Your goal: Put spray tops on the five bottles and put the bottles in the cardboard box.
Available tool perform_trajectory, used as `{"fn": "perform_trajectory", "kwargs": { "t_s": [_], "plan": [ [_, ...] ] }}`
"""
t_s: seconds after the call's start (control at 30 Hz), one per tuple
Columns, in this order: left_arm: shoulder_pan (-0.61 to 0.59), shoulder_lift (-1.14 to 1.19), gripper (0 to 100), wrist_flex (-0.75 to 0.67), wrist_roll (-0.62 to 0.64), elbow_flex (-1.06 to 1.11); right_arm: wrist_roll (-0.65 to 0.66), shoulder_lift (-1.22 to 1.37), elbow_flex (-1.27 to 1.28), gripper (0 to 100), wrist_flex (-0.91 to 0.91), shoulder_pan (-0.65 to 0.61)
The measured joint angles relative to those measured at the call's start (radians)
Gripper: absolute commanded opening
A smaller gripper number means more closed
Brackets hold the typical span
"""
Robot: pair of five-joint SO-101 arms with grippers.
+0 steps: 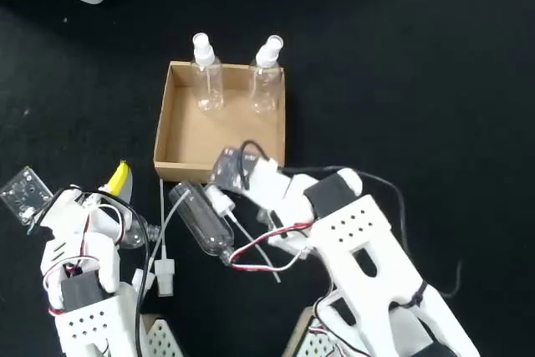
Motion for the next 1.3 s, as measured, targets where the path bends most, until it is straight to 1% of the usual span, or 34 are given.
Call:
{"fn": "perform_trajectory", "kwargs": {
  "t_s": [0.13,0.27,0.4,0.57,0.7,0.8,1.0,1.13,1.3],
  "plan": [
    [0.000,0.000,30,0.000,0.000,0.000,-0.132,0.000,-0.092,9.2,0.035,-0.003],
    [0.000,0.000,30,0.000,0.000,0.000,-0.230,0.000,-0.164,9.2,0.074,-0.046],
    [0.000,0.000,30,0.000,0.000,0.000,-0.295,0.000,-0.173,9.5,0.078,-0.052],
    [0.000,0.000,30,0.000,0.000,0.000,-0.318,-0.029,-0.173,9.3,0.077,-0.049],
    [0.000,0.000,30,0.000,0.000,0.000,-0.319,-0.149,-0.173,9.3,0.064,0.048],
    [0.000,0.000,30,0.000,0.000,0.000,-0.321,-0.233,-0.160,9.3,0.018,0.127],
    [0.000,0.000,30,0.000,0.000,0.000,-0.321,-0.385,0.031,9.2,-0.120,0.226],
    [0.000,0.000,30,0.000,0.002,-0.014,-0.325,-0.465,0.115,9.2,-0.181,0.292],
    [0.000,0.000,30,0.000,0.000,-0.064,-0.402,-0.505,0.186,9.2,-0.267,0.359]
  ]
}}
